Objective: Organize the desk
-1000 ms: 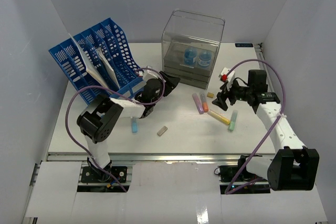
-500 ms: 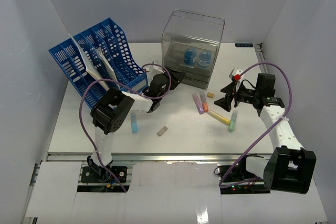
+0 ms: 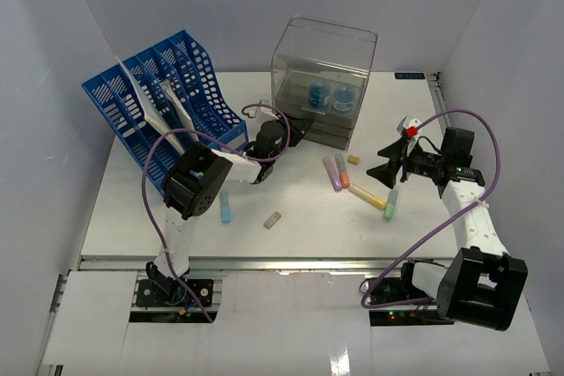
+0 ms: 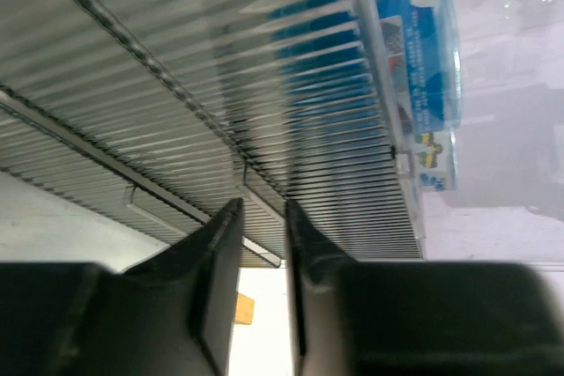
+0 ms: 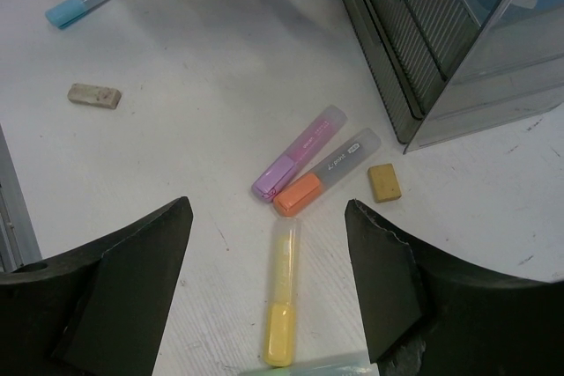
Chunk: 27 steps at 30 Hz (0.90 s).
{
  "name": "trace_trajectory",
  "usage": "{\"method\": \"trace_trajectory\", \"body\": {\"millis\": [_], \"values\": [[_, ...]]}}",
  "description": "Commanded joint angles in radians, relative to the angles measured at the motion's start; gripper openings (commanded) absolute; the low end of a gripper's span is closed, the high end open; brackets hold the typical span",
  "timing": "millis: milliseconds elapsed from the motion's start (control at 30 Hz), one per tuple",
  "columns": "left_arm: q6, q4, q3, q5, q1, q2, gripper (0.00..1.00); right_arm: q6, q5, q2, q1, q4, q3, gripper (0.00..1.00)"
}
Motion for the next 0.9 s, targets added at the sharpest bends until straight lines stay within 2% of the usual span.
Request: {"method": "trace_trajectory", "body": {"millis": [0, 67, 100, 200, 367, 633, 667, 767, 867], "values": [[-0.009, 0.020, 0.018, 0.011, 0.014, -0.006, 0.30, -0.011, -0.045, -0.017, -0.007, 0.023, -0.007, 0.76], [-0.008, 0.029, 0.011, 0.020, 0.016, -0.009, 0.26, -0.011, -0.045, -0.017, -0.007, 0.023, -0.008, 0.76], [-0.008, 0.043, 0.004, 0.026, 0.018, -0.011, 0.17, -0.011, -0.045, -0.017, -0.006, 0.024, -0.009, 0.75], [-0.009, 0.071, -0.020, 0.041, 0.019, -0.020, 0.01, -0.009, -0.042, -0.014, -0.006, 0.026, -0.014, 0.75], [-0.010, 0.119, -0.096, 0.073, 0.018, -0.067, 0.00, -0.004, -0.030, -0.001, -0.007, 0.026, -0.014, 0.74], [0.033, 0.212, -0.351, 0.094, -0.004, -0.248, 0.00, 0.029, 0.000, 0.022, -0.006, 0.033, -0.008, 0.75], [0.033, 0.219, -0.361, 0.091, -0.003, -0.256, 0.05, 0.034, 0.003, 0.024, -0.007, 0.035, -0.008, 0.75], [0.043, 0.187, -0.336, 0.100, 0.006, -0.261, 0.42, 0.047, 0.008, 0.025, -0.006, 0.043, -0.010, 0.75], [0.047, 0.189, -0.280, 0.123, 0.017, -0.225, 0.57, 0.054, 0.015, 0.022, -0.007, 0.049, -0.014, 0.75]]}}
